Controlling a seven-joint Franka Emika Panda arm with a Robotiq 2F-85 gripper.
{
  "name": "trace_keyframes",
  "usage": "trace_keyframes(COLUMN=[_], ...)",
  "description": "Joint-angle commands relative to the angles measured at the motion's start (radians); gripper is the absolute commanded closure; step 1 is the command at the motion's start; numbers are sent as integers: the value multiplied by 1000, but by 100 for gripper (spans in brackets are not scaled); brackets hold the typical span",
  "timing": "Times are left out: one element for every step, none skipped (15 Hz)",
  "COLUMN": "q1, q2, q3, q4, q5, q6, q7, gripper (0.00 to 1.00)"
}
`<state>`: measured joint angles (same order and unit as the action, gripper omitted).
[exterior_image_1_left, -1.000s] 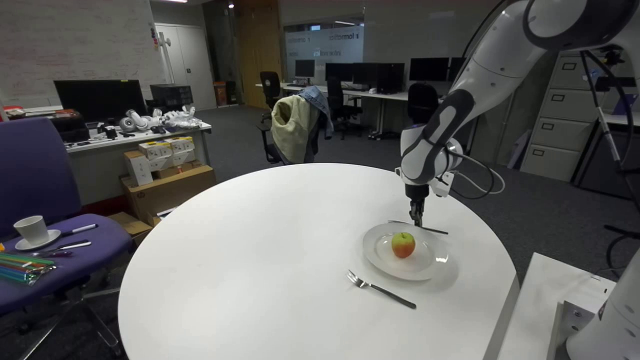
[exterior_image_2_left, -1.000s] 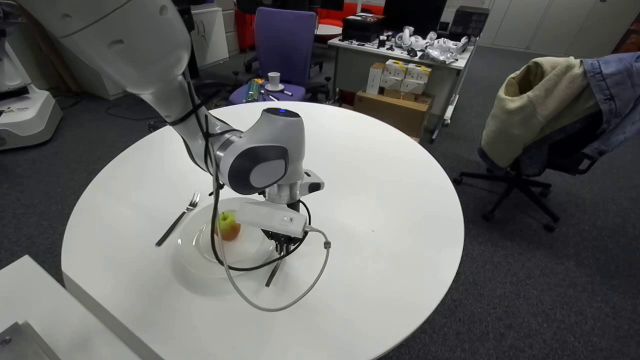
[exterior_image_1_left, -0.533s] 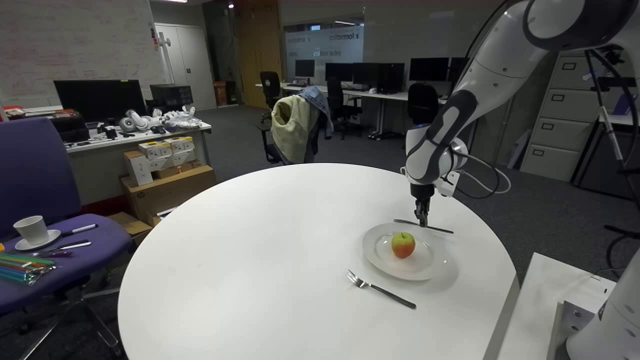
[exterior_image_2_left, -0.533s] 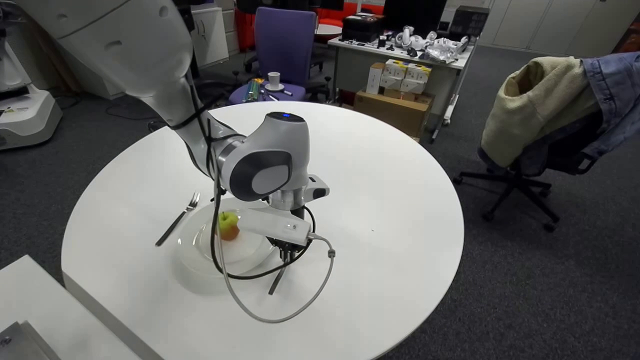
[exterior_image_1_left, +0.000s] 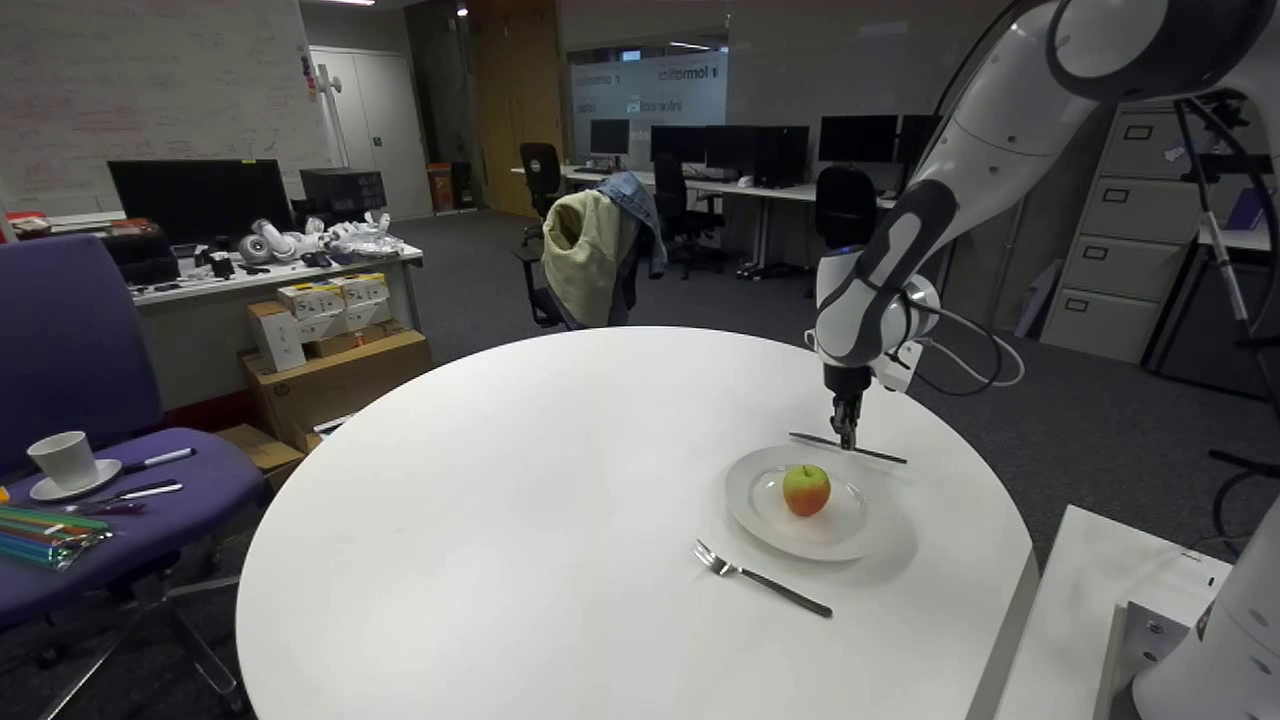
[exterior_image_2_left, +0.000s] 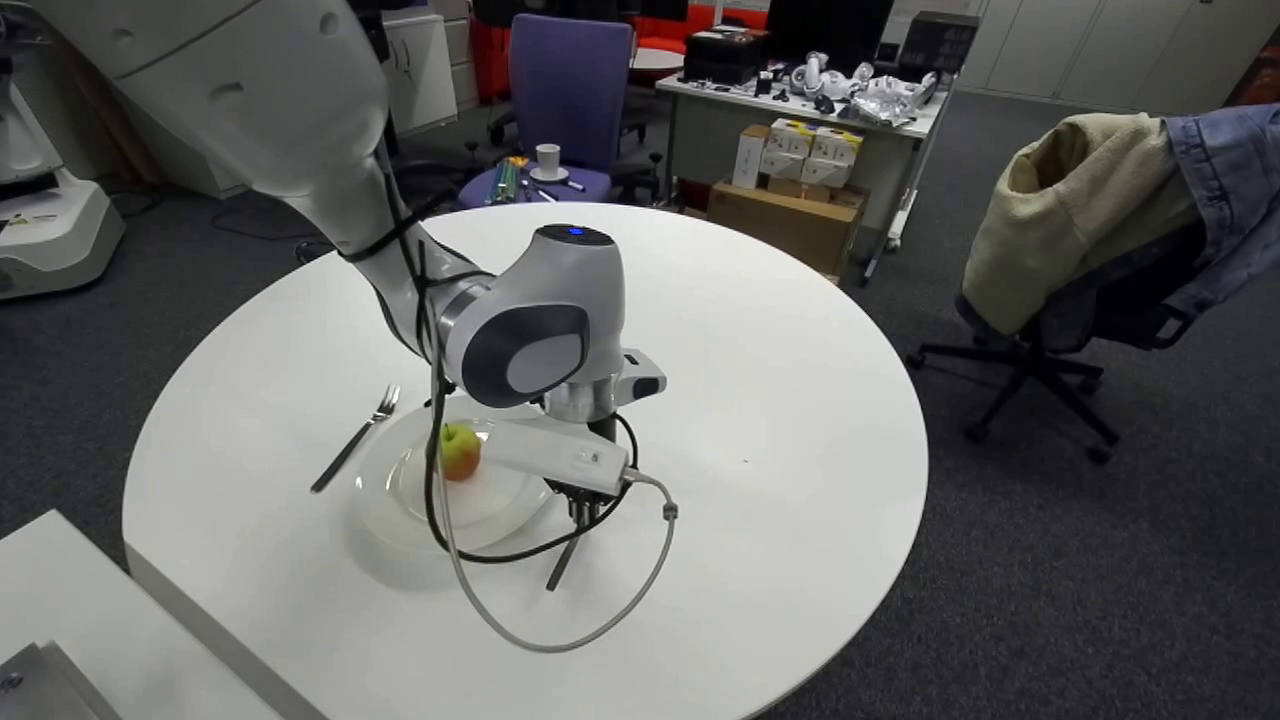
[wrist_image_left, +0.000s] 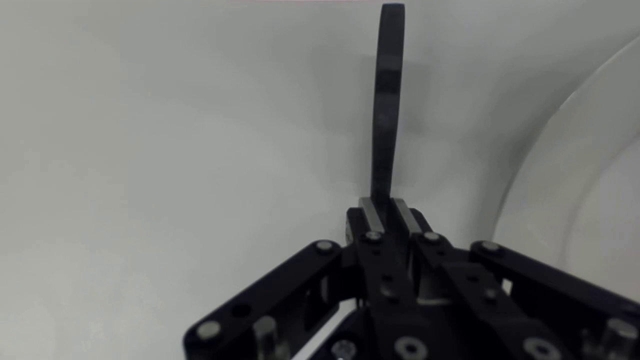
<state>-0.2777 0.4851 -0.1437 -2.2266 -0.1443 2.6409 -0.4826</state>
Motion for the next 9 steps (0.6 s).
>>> trace_keyframes(q1=[-21,-22,-24,-25,-28,-30,-33,-36,-41], q2=[-28,-25,-23,-22,-20,-20,-20,-19,-17], q3=[20,25,30,35,40,46,51,57,61], q4=[-36,-35,-35,-35,-36,-36,-36,-37,-36], q5=[0,4,8,11,15,19,23,27,30], q6=[56,63,69,74,78,80,81,82,81], q7=[5,4,1,1,-1,-2,-3,-5,-6], gripper=[98,98,98,98,98,98,98,98,98])
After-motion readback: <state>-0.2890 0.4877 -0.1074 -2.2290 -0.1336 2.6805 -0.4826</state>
